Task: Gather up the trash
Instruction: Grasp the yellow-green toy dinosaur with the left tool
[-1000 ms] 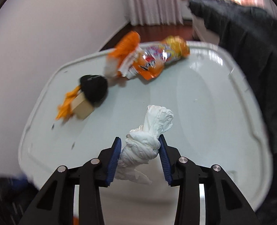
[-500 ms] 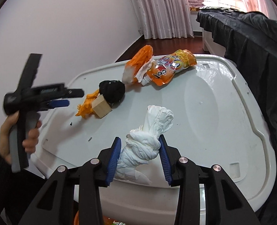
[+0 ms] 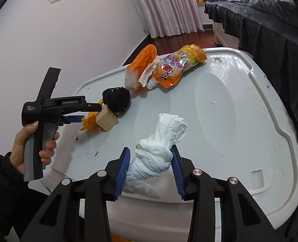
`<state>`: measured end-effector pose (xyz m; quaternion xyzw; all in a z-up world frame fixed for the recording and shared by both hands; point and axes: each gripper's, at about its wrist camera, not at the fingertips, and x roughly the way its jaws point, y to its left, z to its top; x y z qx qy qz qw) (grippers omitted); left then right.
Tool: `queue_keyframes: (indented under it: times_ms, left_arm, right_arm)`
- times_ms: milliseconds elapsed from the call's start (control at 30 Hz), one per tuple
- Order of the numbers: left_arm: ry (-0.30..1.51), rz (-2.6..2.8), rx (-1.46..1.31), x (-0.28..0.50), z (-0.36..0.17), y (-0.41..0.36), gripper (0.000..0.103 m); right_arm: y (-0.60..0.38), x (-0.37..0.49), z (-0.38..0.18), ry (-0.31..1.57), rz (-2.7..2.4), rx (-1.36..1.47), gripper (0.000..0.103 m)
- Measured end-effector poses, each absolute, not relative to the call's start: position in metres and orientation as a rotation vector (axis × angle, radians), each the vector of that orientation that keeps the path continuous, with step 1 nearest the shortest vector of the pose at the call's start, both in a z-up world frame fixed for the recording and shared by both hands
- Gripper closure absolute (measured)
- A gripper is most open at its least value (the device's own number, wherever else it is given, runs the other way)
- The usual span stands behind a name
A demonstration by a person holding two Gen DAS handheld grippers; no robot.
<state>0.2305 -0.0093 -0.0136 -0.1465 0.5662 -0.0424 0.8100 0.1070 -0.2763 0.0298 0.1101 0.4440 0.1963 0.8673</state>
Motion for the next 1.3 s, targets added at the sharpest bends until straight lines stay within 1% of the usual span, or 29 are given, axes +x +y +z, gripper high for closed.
queue_keyframes:
  times_ms: [200,433,500,600,733,933,1133,1200,1233,1300]
  left_arm:
    - [1.233,-0.088,-0.294,0.232,-0.011,-0.003,0.020]
    - [1.197,-0.158,-0.191,0.225,-0.003,-0.025,0.020]
    - [1.187,-0.122,-0.204,0.228,-0.003,-0.015,0.020]
    - [1.221,-0.078,-0.264,0.234,-0.012,0.004,0.020]
    - [1.230,-0.064,-0.253,0.236,-0.017,0.008,0.020]
    - [1.281,-0.049,-0.112,0.247,-0.020,-0.015,0.020]
    - [1.254,-0.009,-0.043,0.259,-0.022,-0.019,0.021]
    - [1.214,-0.012,-0.008,0.250,-0.019,-0.025,0.032]
    - [1.201,-0.047,-0.014,0.244,-0.018,-0.029,0.058]
    - [1.179,-0.082,-0.028,0.234,-0.016,-0.033,0.059]
  right_arm:
    - [-0.278,0.107,0.030,0.927,0.405,0.243,0.062]
    - [-0.275,0.107,0.031,0.925,0.415,0.243,0.062]
    - [-0.275,0.107,0.031,0.926,0.417,0.241,0.062]
    - [-0.277,0.107,0.031,0.926,0.415,0.247,0.062]
    - [-0.277,0.107,0.031,0.926,0.417,0.246,0.062]
    - [-0.275,0.107,0.031,0.928,0.418,0.242,0.062]
    - [-0.275,0.108,0.031,0.928,0.418,0.242,0.062]
    - [-0.275,0.108,0.032,0.927,0.419,0.244,0.062]
    - [-0.275,0.108,0.032,0.926,0.420,0.245,0.062]
    - [-0.275,0.108,0.032,0.923,0.421,0.245,0.062]
